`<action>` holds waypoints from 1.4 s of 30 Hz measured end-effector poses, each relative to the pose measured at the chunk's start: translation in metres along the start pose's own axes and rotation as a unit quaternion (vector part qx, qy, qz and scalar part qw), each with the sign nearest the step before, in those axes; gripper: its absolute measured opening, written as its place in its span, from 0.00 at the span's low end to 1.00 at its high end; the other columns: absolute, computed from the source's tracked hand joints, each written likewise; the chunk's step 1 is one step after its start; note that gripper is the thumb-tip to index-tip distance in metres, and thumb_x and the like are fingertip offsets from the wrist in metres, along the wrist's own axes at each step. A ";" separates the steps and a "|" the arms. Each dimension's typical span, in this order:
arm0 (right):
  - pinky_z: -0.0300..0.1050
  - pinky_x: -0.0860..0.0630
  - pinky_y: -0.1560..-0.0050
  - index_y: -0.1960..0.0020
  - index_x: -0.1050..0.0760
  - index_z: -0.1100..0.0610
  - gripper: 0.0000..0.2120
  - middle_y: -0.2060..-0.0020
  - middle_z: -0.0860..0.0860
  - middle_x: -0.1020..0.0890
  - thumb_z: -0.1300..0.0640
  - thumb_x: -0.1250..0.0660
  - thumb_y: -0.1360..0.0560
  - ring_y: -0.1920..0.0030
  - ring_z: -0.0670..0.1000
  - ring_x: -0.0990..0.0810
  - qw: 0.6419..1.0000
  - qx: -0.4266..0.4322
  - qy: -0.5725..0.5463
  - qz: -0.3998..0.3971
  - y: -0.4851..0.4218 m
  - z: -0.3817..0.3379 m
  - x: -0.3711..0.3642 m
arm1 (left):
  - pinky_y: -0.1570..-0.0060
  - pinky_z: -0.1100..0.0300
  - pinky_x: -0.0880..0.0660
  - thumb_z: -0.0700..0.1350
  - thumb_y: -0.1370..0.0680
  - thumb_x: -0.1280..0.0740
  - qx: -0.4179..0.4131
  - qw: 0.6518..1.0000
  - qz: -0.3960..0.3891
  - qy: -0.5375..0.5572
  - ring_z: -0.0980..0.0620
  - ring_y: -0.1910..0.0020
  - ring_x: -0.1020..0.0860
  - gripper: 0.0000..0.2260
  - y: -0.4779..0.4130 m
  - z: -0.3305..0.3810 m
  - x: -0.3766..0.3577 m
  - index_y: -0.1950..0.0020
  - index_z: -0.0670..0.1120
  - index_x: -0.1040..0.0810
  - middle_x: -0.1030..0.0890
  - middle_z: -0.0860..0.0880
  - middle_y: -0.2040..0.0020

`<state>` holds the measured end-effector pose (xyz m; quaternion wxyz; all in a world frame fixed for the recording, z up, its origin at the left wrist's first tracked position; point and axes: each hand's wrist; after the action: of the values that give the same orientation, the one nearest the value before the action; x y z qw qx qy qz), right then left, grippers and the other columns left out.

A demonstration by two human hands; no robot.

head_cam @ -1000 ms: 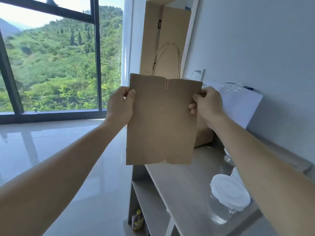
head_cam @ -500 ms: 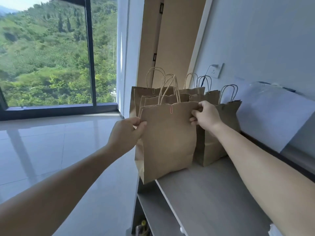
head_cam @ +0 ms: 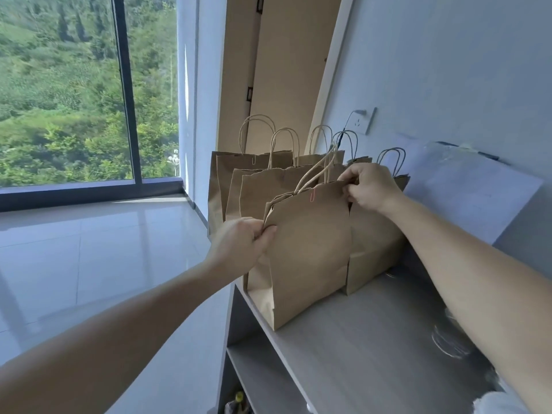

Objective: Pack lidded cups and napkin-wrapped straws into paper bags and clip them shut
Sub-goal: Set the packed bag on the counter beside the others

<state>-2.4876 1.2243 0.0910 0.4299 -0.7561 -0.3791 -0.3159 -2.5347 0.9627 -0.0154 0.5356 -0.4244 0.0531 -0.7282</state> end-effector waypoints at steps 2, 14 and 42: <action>0.53 0.19 0.46 0.62 0.22 0.45 0.17 0.65 0.43 0.19 0.68 0.33 0.29 0.58 0.51 0.17 1.000 -0.006 0.010 0.015 -0.003 0.003 0.002 | 0.63 0.49 0.27 0.48 0.20 0.35 0.002 1.000 0.002 -0.003 0.46 0.67 0.26 0.23 -0.005 0.002 -0.005 0.74 0.46 0.34 0.25 0.45 0.71; 0.28 0.31 0.62 0.61 0.23 0.44 0.14 0.63 0.42 0.19 0.64 0.30 0.27 0.64 0.38 0.23 0.999 -0.019 0.008 0.049 0.007 0.008 -0.005 | 0.66 0.53 0.30 0.49 0.21 0.34 0.038 0.998 0.003 0.047 0.48 0.70 0.28 0.21 -0.011 0.005 -0.002 0.73 0.45 0.30 0.27 0.49 0.74; 0.43 0.38 0.31 0.25 0.33 0.55 0.29 0.27 0.52 0.32 0.43 0.35 0.22 0.29 0.51 0.32 0.973 -0.190 0.132 0.007 0.382 0.053 0.186 | 0.28 0.47 0.45 0.57 0.22 0.39 -0.234 0.946 -0.164 -0.151 0.46 0.23 0.46 0.26 0.129 0.281 -0.094 0.27 0.47 0.33 0.39 0.48 0.23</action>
<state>-2.0612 1.1969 0.0610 0.3268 -0.7781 -0.2472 -0.4761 -2.2436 1.0918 0.0418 0.2962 -0.6452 0.0702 -0.7007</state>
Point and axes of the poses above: each hand's wrist, its own y-axis away from the middle knuckle, its own x-axis out of the back of the hand, z = x × y
